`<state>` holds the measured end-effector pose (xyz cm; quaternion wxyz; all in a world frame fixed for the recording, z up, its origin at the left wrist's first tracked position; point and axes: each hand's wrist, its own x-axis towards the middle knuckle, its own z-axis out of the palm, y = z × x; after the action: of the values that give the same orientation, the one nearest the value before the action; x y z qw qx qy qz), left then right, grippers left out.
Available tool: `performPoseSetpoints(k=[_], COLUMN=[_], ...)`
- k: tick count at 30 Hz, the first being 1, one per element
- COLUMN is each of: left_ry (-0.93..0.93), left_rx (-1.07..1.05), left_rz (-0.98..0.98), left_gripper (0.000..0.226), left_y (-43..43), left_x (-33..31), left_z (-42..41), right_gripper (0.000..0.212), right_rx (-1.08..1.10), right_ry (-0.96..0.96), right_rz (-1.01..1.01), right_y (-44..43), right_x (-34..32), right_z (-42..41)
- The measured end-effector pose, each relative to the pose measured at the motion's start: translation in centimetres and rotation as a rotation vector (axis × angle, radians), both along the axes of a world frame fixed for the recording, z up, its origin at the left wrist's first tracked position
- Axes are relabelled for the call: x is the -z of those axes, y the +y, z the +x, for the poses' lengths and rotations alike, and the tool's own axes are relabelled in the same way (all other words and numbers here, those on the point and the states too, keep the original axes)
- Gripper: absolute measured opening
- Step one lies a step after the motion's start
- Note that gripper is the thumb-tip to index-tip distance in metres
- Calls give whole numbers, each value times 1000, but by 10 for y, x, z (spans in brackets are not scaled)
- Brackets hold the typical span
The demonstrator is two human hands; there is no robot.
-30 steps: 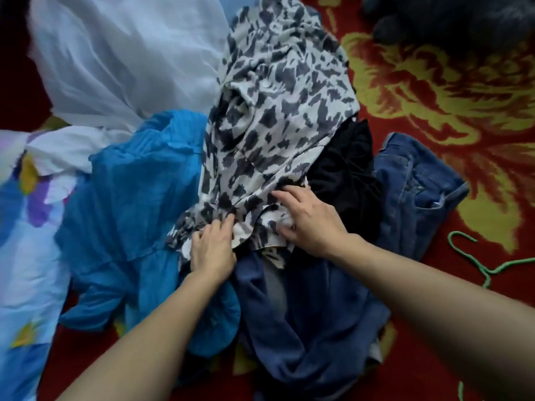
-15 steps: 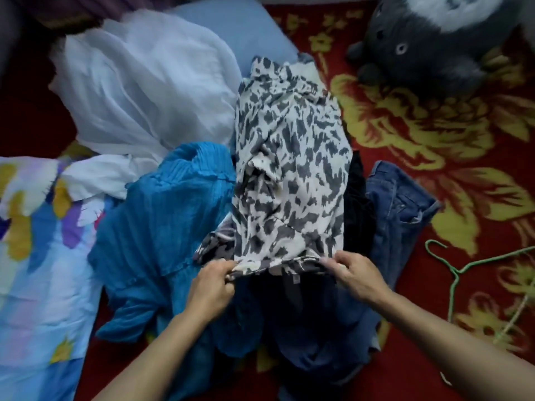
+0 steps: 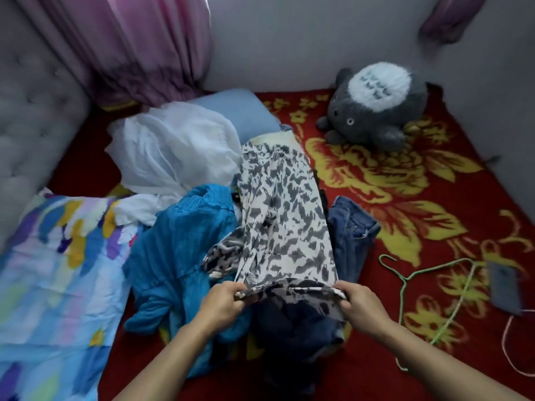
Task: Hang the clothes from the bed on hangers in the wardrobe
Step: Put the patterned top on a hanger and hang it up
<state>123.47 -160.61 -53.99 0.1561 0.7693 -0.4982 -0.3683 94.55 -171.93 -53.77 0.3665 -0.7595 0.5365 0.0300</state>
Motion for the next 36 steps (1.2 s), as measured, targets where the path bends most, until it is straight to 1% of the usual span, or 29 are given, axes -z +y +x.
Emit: performPoseSetpoints(k=[1,2,4,5,7,9,12,14,15,17,19,21,23,25,26,28,30,33,34,36], left_ry=[-48,-93,-170,-227,-337,-364,-323,-292,-249,-99,72,218,286,284,249,134,32,-32,-24,12], left_rx=[12,23,39,52,108,121,75,-3,-59,-183,-272,-340,-389,-428,-441,-444,-409,-351,-327,-256], left_rz=[14,21,-33,-68,-101,-132,-238,-312,-360,-471,-559,-622,-688,-752,-785,-868,-913,-850,-822,-757], left_gripper=[25,20,8,7,10,16,20,26,30,33,26,5,9,10,13,23,35,48,45,29], left_y=[9,18,37,48,72,101,144,165,175,194,211,222,230,236,238,243,244,245,244,243], left_x=[-7,-17,-38,-48,-72,-97,-146,-179,-199,-239,-281,-319,-354,-383,-396,-421,-442,-462,-464,-460], left_z=[-8,-18,-39,-50,-73,-96,-125,-136,-142,-155,-168,-177,-182,-183,-183,-183,-182,-182,-183,-191], right_gripper=[25,24,18,17,21,23,18,12,10,10,17,18,13,12,11,10,7,8,7,7], right_rx=[5,21,20,6,-33,-76,-113,-134,-142,-152,-160,-151,-138,-124,-116,-106,-93,-66,-63,-87], right_ry=[-6,-18,-55,-89,-133,-140,-183,-234,-253,-301,-367,-449,-571,-690,-747,-837,-870,-878,-844,-674], right_rz=[-7,-12,-28,-42,-64,-92,-158,-200,-232,-295,-350,-384,-387,-344,-295,-241,-257,-326,-385,-525], right_y=[4,9,25,34,54,75,106,121,127,139,147,155,165,175,180,187,189,182,178,167], right_x=[-5,-12,-27,-32,-46,-63,-104,-142,-164,-211,-256,-299,-340,-376,-394,-425,-451,-471,-472,-462], right_z=[-10,-20,-39,-49,-71,-92,-118,-127,-131,-138,-144,-148,-151,-155,-157,-161,-163,-162,-161,-157])
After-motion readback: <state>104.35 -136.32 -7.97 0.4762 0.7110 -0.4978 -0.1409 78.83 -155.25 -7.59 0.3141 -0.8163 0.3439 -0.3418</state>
